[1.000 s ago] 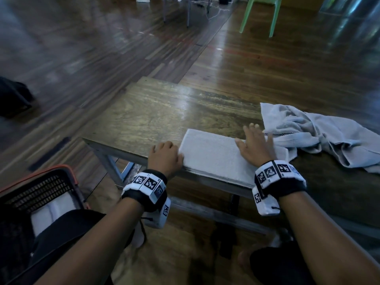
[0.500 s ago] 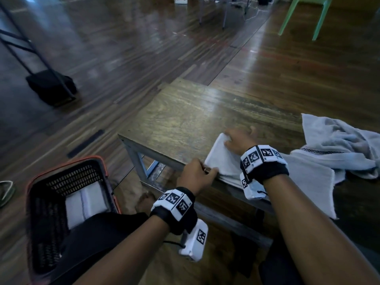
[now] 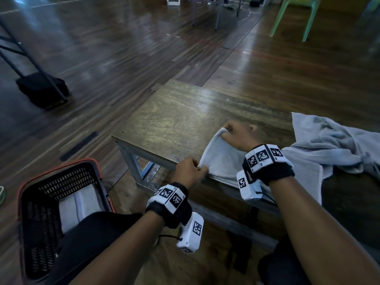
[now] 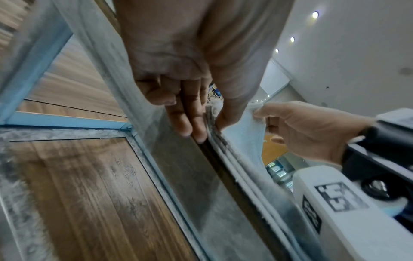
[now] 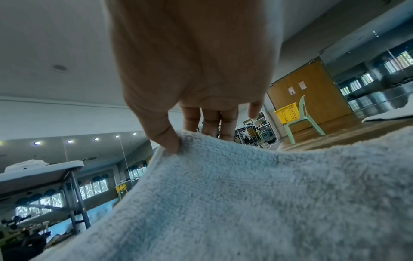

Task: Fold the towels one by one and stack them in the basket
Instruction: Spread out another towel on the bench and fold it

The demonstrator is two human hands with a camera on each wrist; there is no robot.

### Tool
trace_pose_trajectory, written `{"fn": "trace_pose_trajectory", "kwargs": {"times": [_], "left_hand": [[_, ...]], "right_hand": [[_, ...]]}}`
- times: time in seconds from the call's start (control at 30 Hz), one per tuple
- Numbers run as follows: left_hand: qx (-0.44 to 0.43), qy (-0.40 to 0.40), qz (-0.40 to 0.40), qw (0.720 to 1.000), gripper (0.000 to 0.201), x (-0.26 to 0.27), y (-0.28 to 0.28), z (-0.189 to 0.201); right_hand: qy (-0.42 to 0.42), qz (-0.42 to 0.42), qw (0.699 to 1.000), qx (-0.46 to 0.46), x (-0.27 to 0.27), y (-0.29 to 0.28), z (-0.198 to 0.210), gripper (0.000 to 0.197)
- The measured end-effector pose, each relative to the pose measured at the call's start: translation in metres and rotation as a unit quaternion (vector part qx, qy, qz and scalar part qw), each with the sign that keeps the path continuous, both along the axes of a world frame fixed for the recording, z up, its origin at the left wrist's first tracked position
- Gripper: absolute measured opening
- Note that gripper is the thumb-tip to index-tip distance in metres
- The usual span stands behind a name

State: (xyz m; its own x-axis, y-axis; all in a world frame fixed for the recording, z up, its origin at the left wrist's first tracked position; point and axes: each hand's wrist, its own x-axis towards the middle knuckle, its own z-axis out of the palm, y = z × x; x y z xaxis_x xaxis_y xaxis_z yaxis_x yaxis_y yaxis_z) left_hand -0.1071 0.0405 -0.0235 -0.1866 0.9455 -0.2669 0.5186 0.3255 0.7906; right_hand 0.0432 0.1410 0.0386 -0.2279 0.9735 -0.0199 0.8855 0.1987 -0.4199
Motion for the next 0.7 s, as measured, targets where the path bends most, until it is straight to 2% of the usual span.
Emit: {"fn": "trace_pose_trajectory", "kwargs": {"times": [0.07, 0.13, 0.2, 0.27, 0.33, 0.47, 0.57, 0.7], "left_hand": [[0.011, 0.026, -0.012, 1.0, 0.023, -0.001, 0.001, 0.008], [0.057, 0.011, -0.002, 0.998, 0.017, -0.004, 0.002, 0.019], [0.128, -0.008, 0.016, 0.992, 0.015, -0.005, 0.004, 0.033], [0.214, -0.023, 0.042, 0.976, 0.014, -0.004, 0.005, 0.047], [0.29, -0.038, 0.046, 0.955, 0.015, 0.001, 0.005, 0.059], [0.373, -0.043, -0.048, 0.926, 0.017, 0.028, -0.007, 0.068], [0.412, -0.023, -0.155, 0.898, 0.019, 0.058, -0.016, 0.061], [0.414, 0.043, -0.27, 0.868, 0.017, 0.101, -0.025, 0.041]], "right_hand": [[0.019, -0.009, 1.0, 0.011, 0.006, -0.005, 0.009, 0.018], [0.057, -0.016, 0.998, 0.023, 0.015, -0.011, 0.017, 0.014], [0.124, -0.012, 0.992, 0.026, 0.027, -0.014, 0.024, 0.011], [0.188, -0.001, 0.982, 0.024, 0.04, -0.018, 0.03, 0.017], [0.212, -0.005, 0.976, 0.043, 0.055, -0.021, 0.034, 0.017], [0.208, -0.028, 0.975, 0.079, 0.094, -0.027, 0.034, 0.017], [0.228, -0.036, 0.973, 0.028, 0.13, -0.036, 0.032, 0.014], [0.276, -0.063, 0.958, -0.037, 0.164, -0.049, 0.025, 0.016]]}}
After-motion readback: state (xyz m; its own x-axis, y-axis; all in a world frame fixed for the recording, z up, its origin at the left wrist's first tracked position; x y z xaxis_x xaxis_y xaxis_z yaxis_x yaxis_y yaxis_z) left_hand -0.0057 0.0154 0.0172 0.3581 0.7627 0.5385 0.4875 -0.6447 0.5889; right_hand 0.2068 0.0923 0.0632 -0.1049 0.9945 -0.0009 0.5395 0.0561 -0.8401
